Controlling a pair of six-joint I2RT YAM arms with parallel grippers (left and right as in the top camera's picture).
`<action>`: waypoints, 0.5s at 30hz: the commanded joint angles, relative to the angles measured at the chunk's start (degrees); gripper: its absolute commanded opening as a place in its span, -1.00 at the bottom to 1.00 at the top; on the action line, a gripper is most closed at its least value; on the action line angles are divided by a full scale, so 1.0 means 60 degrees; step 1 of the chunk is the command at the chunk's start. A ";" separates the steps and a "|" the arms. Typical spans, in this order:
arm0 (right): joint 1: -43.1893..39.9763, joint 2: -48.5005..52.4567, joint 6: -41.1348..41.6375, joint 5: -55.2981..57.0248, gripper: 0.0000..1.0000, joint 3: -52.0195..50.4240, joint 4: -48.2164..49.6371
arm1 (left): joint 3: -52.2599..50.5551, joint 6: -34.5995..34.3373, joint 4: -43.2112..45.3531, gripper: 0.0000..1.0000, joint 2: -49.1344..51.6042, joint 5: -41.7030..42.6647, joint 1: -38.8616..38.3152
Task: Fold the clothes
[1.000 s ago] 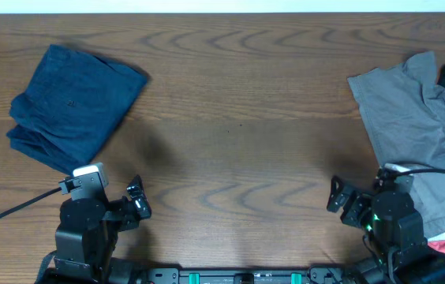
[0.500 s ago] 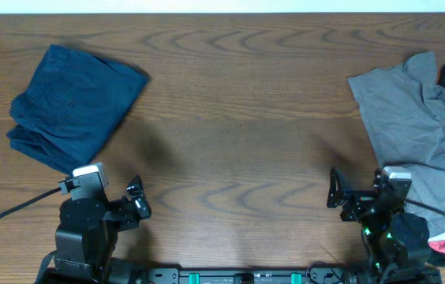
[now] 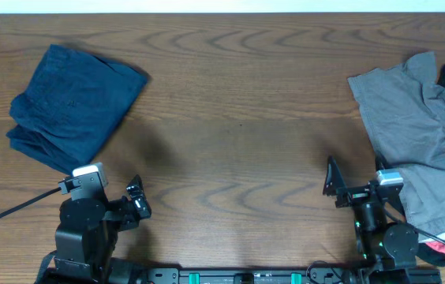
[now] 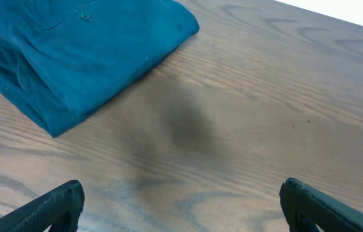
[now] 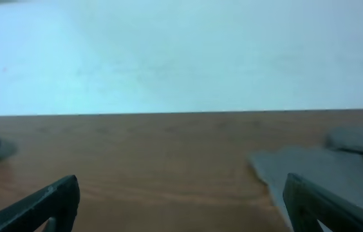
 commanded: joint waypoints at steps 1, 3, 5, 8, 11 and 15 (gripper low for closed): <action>-0.0069 -0.0058 -0.0576 0.0783 0.99 -0.0146 -0.0022 | 0.0015 -0.0051 0.0004 0.96 -0.0004 -0.0117 -0.0011; -0.0033 -0.0058 -0.1096 0.0743 0.98 -0.0146 -0.0364 | 0.0015 -0.0051 0.0004 0.96 -0.0004 -0.0117 -0.0011; 0.0029 -0.0058 -0.1384 0.0721 0.98 -0.0142 -0.0805 | 0.0015 -0.0051 0.0004 0.96 -0.0004 -0.0117 -0.0011; 0.0036 -0.0058 -0.1927 0.0492 0.98 -0.0146 -0.0820 | 0.0015 -0.0051 0.0004 0.96 -0.0004 -0.0117 -0.0011; 0.0036 -0.0058 -0.1927 0.0328 0.99 -0.0146 -0.0838 | 0.0015 -0.0051 0.0004 0.96 -0.0004 -0.0117 -0.0011; 0.0033 -0.0058 -0.1836 0.0313 0.99 -0.0146 -0.0812 | 0.0015 -0.0051 0.0004 0.95 -0.0004 -0.0117 -0.0011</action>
